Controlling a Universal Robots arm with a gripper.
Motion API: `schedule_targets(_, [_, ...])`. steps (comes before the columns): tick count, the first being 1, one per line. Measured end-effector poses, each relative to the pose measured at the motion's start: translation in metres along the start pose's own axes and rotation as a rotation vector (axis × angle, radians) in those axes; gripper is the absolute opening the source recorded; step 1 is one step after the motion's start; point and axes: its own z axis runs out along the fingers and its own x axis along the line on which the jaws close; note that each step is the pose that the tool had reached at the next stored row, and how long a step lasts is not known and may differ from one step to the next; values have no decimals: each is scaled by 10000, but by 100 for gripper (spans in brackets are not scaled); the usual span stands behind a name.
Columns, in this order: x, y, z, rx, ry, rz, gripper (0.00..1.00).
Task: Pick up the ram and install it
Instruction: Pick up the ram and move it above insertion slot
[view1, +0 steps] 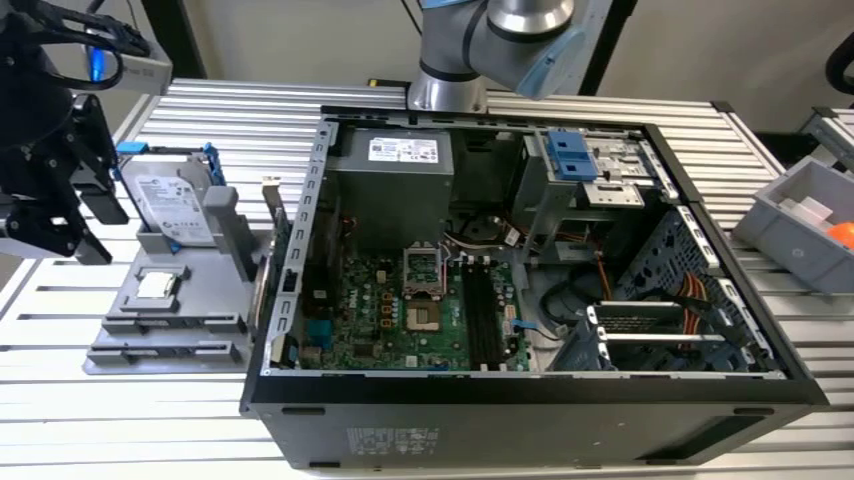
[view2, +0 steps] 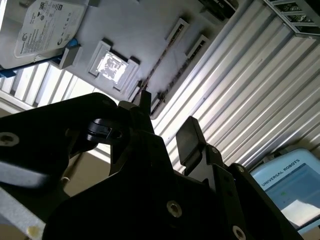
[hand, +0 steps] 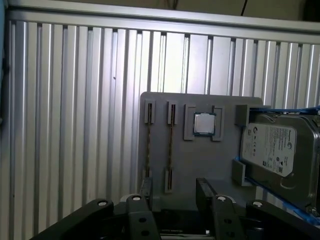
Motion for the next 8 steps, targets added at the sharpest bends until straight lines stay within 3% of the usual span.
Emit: schedule_targets(8, [3, 0, 60, -1, 0, 0, 100])
